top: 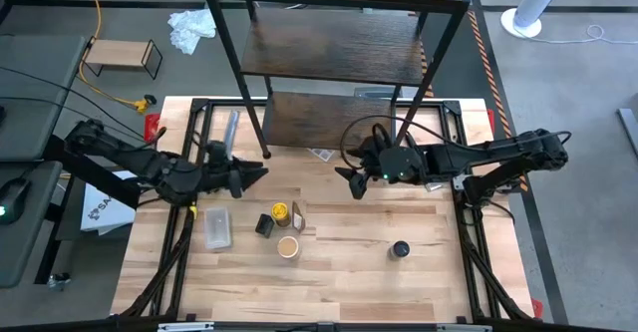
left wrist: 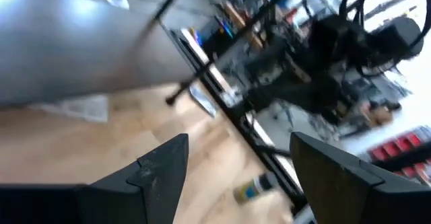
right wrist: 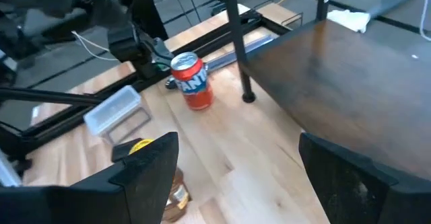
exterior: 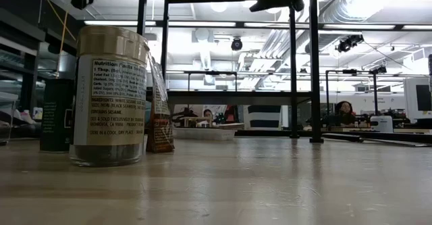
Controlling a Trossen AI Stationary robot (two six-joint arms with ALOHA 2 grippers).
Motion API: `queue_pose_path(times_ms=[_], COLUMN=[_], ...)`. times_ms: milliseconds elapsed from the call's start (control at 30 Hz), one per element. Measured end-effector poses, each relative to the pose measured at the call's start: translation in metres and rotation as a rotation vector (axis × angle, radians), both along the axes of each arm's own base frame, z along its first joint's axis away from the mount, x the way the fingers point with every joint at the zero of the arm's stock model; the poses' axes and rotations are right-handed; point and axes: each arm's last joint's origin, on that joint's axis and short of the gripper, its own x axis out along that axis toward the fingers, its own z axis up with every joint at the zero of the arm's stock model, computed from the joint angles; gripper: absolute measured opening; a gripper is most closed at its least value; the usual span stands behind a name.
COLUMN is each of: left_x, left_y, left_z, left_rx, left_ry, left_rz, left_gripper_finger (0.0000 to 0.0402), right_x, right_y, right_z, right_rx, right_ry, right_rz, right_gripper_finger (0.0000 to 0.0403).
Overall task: Shelf spices
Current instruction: Put the brown seasoning bottle on the bottom shelf
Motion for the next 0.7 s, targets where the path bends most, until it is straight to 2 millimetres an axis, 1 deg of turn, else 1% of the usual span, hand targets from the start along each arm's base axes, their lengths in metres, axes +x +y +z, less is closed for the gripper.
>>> queue_pose_path(times_ms=[67, 167, 333, 500, 700], left_x=[0.006, 0.017, 0.029, 0.031, 0.028], left_y=[-0.001, -0.002, -0.003, 0.001, 0.005], left_z=[-0.003, -0.009, -0.013, -0.011, -0.004], left_rx=[-0.037, -0.093, -0.067, -0.048, 0.049], left_ry=[0.035, 0.139, 0.199, 0.186, 0.17], left_rz=[-0.053, -0.115, -0.16, -0.177, -0.198], left_gripper_finger=[0.025, 0.0238, 0.0214, 0.02, 0.02], right_x=[0.0, 0.0, -0.001, -0.001, -0.001], right_y=[-0.004, -0.008, -0.011, -0.015, -0.016], right_z=[0.0, -0.002, -0.005, -0.005, -0.005], right_rx=[-0.011, -0.018, -0.013, 0.017, 0.059], right_ry=[0.012, 0.041, 0.079, 0.069, 0.053], right_rz=[0.011, 0.051, 0.068, 0.034, 0.006], right_gripper_finger=[0.0304, 0.0304, 0.0304, 0.0304, 0.0304])
